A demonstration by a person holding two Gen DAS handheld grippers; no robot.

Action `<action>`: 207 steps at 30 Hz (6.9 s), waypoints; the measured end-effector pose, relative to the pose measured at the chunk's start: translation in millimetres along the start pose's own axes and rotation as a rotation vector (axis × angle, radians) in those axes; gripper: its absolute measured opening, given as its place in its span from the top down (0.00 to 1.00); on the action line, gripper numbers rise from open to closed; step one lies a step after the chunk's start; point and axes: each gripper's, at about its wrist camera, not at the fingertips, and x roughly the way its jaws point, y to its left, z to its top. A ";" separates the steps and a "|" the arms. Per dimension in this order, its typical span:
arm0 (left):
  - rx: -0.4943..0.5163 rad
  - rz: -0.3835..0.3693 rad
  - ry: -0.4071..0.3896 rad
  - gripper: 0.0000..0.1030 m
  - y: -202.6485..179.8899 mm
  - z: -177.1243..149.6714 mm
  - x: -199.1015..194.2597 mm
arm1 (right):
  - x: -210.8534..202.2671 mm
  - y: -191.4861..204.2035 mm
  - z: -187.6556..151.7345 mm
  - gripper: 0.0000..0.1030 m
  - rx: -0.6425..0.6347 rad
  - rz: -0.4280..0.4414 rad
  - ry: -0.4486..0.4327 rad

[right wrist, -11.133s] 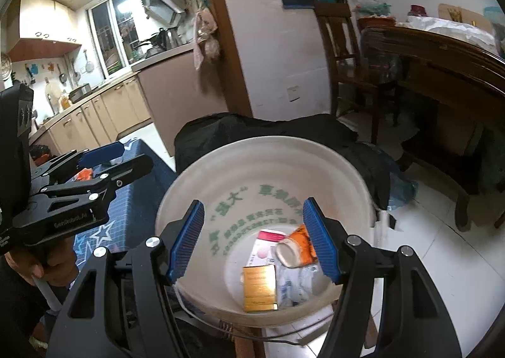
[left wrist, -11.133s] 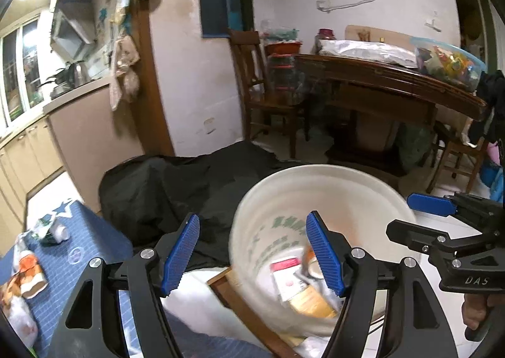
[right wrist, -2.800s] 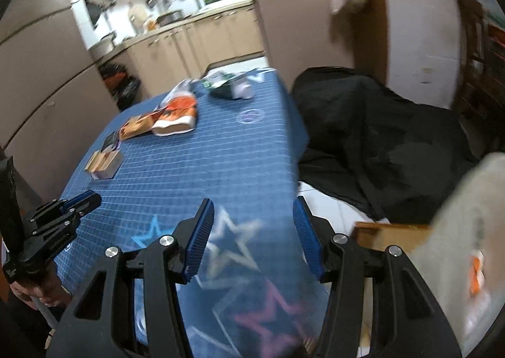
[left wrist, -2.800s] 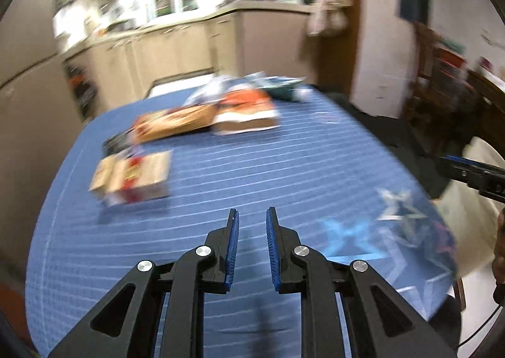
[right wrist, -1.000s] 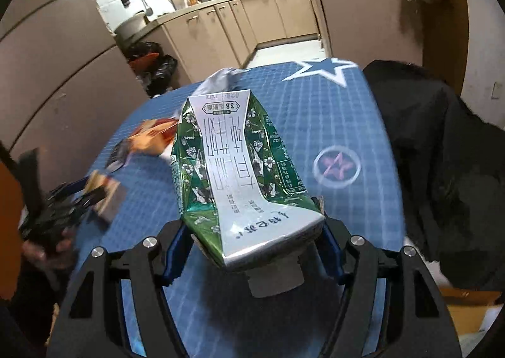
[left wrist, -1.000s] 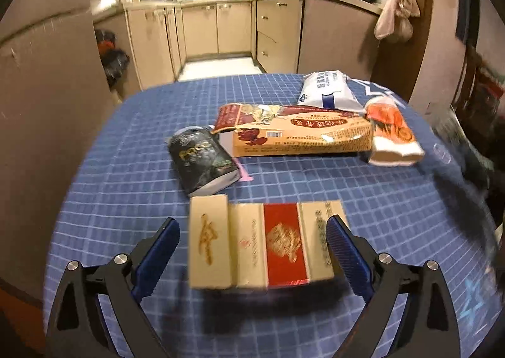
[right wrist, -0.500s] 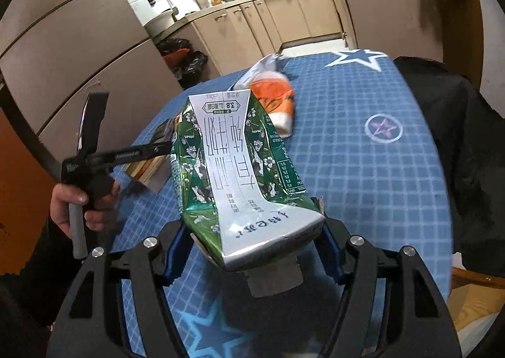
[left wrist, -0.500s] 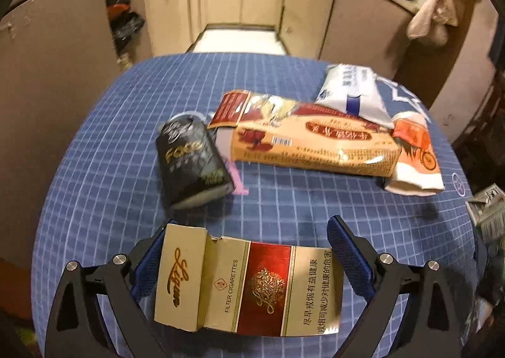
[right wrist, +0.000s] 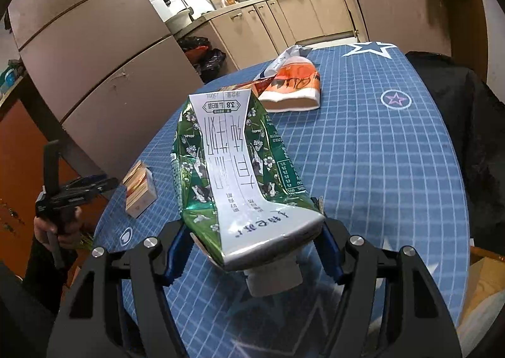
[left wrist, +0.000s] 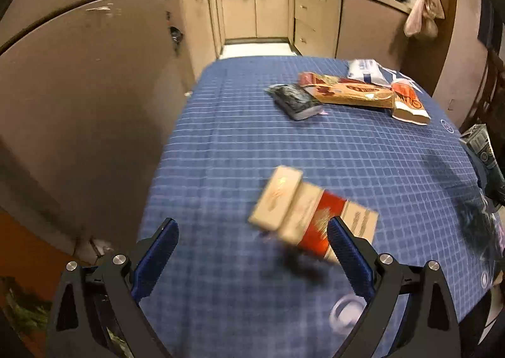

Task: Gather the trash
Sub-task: 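Grasp the green milk carton with the right tool while the left tool grasps the cigarette pack, then carry the cigarette pack and milk carton over the bucket and release both, then move both tools back over the table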

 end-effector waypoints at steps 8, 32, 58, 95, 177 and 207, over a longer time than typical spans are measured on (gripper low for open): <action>-0.171 -0.153 0.067 0.08 -12.1 -20.1 -6.3 | -10.0 9.4 -18.4 0.37 0.017 0.019 -0.002; -0.208 0.058 -0.056 0.46 -67.3 -37.2 4.5 | -9.1 35.3 -52.7 0.39 -0.011 -0.077 -0.018; -0.138 0.134 -0.067 0.34 -95.2 -55.0 14.6 | -23.7 62.1 -76.7 0.39 -0.036 -0.130 -0.032; 0.344 -0.276 -0.480 0.46 -381.4 6.2 -138.8 | -264.4 -10.8 -92.6 0.41 0.105 -0.601 -0.400; 0.722 -0.557 -0.479 0.25 -590.6 -38.3 -122.2 | -350.8 -150.2 -143.1 0.31 0.341 -0.842 -0.362; 0.436 -0.367 -0.331 0.25 -381.4 -14.3 -56.5 | -231.2 -73.3 -87.6 0.32 0.103 -0.630 -0.276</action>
